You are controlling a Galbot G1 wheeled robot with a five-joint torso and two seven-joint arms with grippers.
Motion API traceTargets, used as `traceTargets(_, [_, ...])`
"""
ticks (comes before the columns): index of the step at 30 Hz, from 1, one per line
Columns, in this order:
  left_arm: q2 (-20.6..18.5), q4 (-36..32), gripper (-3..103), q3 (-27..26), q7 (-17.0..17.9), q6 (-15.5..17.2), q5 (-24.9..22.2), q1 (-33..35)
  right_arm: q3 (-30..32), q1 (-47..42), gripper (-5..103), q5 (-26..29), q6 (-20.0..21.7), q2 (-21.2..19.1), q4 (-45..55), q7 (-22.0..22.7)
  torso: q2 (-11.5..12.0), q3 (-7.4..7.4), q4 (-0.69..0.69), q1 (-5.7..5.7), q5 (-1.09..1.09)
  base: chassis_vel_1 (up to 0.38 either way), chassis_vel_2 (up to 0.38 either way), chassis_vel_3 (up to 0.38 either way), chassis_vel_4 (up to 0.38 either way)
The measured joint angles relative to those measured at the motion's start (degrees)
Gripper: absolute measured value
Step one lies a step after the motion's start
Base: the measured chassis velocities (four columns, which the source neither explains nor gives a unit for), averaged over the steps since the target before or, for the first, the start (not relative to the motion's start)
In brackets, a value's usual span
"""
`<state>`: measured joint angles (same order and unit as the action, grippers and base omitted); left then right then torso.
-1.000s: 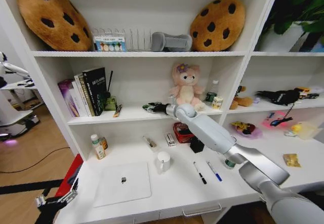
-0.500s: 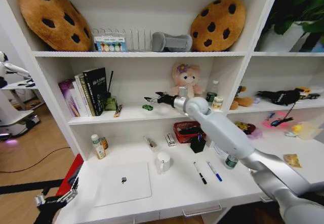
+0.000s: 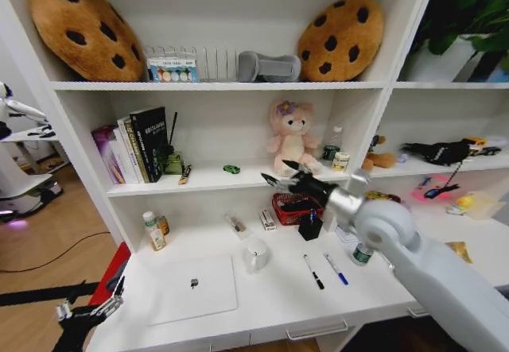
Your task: Organize the objects on the table.
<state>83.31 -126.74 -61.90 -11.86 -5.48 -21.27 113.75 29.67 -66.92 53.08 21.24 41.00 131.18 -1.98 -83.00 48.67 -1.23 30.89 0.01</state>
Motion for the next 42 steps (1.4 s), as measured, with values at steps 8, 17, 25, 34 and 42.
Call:
traceTargets(8, [-0.54, -1.24, 98, -0.17, -0.12, -0.45, -0.12, 0.71, 11.2, -20.5, 100, -11.7, -3.51, 10.66, -0.94, 4.51, 0.0, 0.01, 0.03, 0.01, -0.01, 0.0, 0.0, 0.0, 0.0])
traceTargets(17, [-0.82, -2.08, 98, 0.61, -0.06, -0.67, -0.02, 0.68, 10.29, -28.69, 100, -20.37, -8.46, 19.67, -7.28, 6.2, 0.01, 0.01, 0.0, 0.01, 0.0, 0.0, 0.0, 0.0, 0.0])
traceTargets(25, [-0.91, -1.99, 98, 0.01, -0.1, -0.87, -0.04, 1.16, 6.19, -26.3, 100, -22.46, -6.05, 21.05, -13.67, 7.99, 0.0, 0.02, 0.02, 0.03, -0.01, 0.0, 0.0, 0.0, 0.0])
traceTargets(34, [-0.42, -1.41, 98, 0.85, -0.02, -0.96, 0.87, 0.88, 2.53, -22.44, 100, -20.35, -2.47, 18.62, -18.92, 9.85, 0.01, 0.02, 0.01, 0.03, -0.02, 0.0, 0.0, 0.0, 0.0])
traceTargets(42, [0.16, -0.75, 98, 0.94, 0.01, -0.86, 1.31, 0.57, -2.44, -17.33, 100, -19.59, -0.49, 17.38, -22.27, 11.22, 0.02, 0.02, 0.01, 0.03, -0.01, 0.0, 0.0, 0.0, 0.0])
